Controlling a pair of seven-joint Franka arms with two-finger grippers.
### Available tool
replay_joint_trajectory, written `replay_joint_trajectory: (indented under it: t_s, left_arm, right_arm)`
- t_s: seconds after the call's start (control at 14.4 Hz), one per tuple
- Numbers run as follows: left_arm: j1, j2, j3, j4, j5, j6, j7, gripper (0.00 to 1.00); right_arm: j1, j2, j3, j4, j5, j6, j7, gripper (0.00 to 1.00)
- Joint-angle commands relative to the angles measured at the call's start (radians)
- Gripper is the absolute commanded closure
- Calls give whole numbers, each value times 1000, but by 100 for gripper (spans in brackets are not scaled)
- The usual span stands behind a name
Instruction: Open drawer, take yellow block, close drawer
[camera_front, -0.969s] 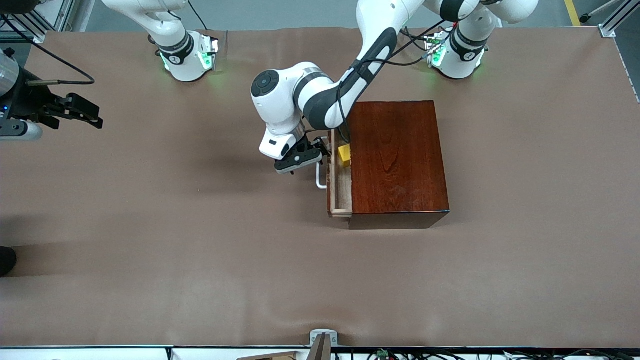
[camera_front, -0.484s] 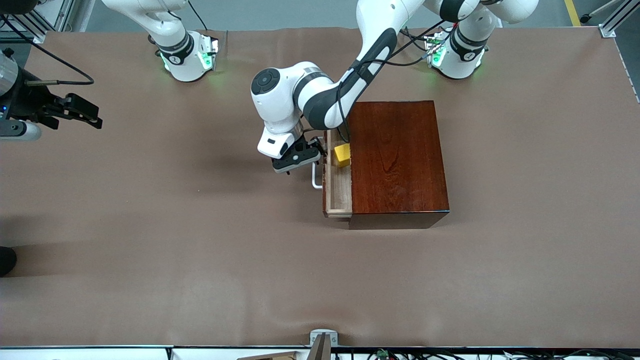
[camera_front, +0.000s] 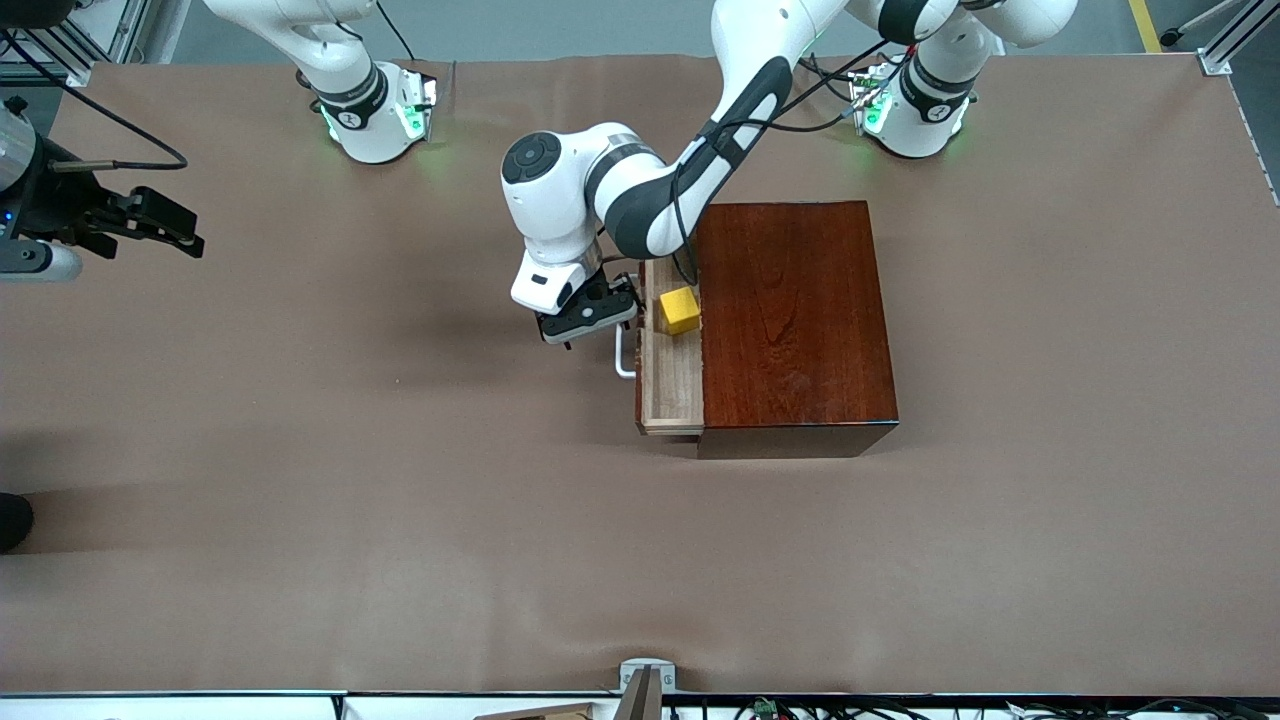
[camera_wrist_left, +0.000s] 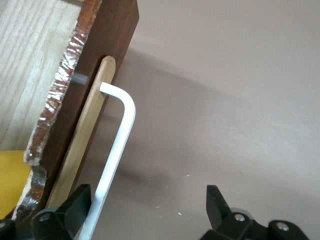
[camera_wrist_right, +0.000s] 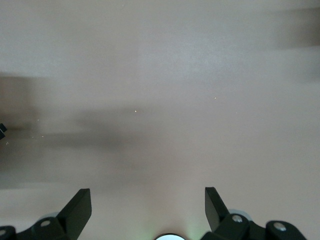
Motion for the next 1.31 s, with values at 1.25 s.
replay_joint_trajectory:
  t_s: [1.25]
  left_arm:
    - [163,-459,-55,43,-57,-651,192,0]
  right_arm:
    - [-57,105,8,4,1,31,72,0]
